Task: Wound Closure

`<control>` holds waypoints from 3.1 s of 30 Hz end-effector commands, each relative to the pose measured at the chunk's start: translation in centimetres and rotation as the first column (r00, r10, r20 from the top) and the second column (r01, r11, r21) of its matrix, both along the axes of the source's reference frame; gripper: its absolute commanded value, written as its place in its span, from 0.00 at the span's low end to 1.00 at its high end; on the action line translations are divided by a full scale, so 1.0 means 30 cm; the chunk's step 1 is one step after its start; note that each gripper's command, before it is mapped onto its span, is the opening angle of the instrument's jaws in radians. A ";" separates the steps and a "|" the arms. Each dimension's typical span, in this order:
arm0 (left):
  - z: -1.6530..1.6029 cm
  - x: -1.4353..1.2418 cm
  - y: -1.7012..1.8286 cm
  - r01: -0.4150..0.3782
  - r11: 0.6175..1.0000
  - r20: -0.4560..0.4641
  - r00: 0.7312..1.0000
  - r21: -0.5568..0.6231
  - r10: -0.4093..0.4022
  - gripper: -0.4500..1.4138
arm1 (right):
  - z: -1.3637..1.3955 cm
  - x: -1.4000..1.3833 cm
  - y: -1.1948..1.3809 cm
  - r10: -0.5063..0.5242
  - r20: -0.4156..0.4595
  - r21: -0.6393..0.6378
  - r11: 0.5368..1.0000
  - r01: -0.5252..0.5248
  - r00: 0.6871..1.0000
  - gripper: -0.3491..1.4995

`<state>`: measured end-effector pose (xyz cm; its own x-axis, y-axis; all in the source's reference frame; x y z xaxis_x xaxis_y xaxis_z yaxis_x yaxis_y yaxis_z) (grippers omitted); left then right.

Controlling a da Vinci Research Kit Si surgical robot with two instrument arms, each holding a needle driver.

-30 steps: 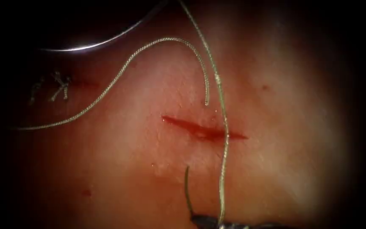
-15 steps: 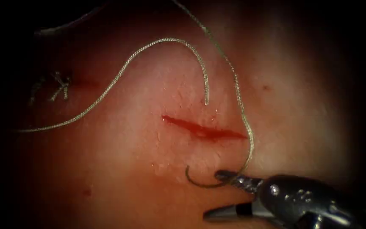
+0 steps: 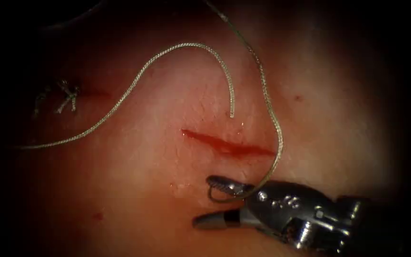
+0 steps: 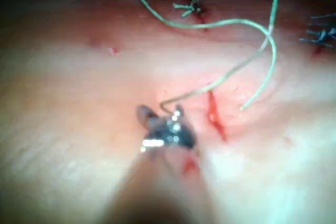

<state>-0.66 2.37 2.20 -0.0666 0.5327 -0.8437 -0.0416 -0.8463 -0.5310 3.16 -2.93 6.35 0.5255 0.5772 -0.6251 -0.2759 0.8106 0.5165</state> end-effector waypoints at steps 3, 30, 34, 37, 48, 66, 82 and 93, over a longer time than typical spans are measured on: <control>0.003 -0.0033 -0.001 -0.009 1.000 0.012 1.000 -0.005 0.009 0.00 | 0.0036 0.0026 -0.0022 -0.027 -0.027 0.007 1.000 0.027 0.999 0.00; -0.002 -0.0173 0.003 -0.059 0.998 0.096 0.994 -0.003 0.059 0.00 | -0.0614 -0.0303 -0.0230 -0.175 -0.203 -0.035 0.985 0.171 0.963 0.68; -0.003 -0.0113 0.006 -0.027 1.000 0.089 0.996 -0.012 0.028 0.00 | -0.0523 -0.0341 -0.0157 -0.155 -0.167 -0.080 0.986 0.143 0.974 0.84; -0.004 -0.0062 0.008 -0.002 1.000 0.086 0.996 -0.011 0.003 0.00 | -0.0409 -0.0383 -0.0078 -0.131 -0.118 -0.143 0.983 0.113 0.984 0.85; -0.002 -0.0069 0.008 0.006 1.000 0.078 0.997 -0.017 -0.004 0.00 | -0.0120 -0.0168 -0.0027 -0.096 -0.075 -0.192 0.978 0.080 0.992 0.84; -0.001 -0.0118 0.005 0.000 1.000 0.089 0.996 -0.024 0.002 0.00 | 0.0039 0.0042 -0.0053 -0.182 -0.121 -0.174 0.972 0.159 0.976 0.00; -0.004 -0.0166 0.003 -0.013 1.000 0.111 0.994 -0.025 0.016 0.00 | -0.0325 -0.0081 -0.0290 -0.219 -0.191 -0.117 0.973 0.199 0.957 0.00; -0.004 -0.0161 0.003 -0.014 1.000 0.112 0.994 -0.024 0.017 0.00 | -0.0368 -0.0098 -0.0343 -0.240 -0.225 -0.089 0.970 0.226 0.944 0.00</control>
<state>-1.09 2.44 2.03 0.0199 0.5139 -0.8576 0.0292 -0.8577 -0.5133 2.81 -3.88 5.26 0.4769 0.4078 -0.7786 0.0389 0.8752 0.4822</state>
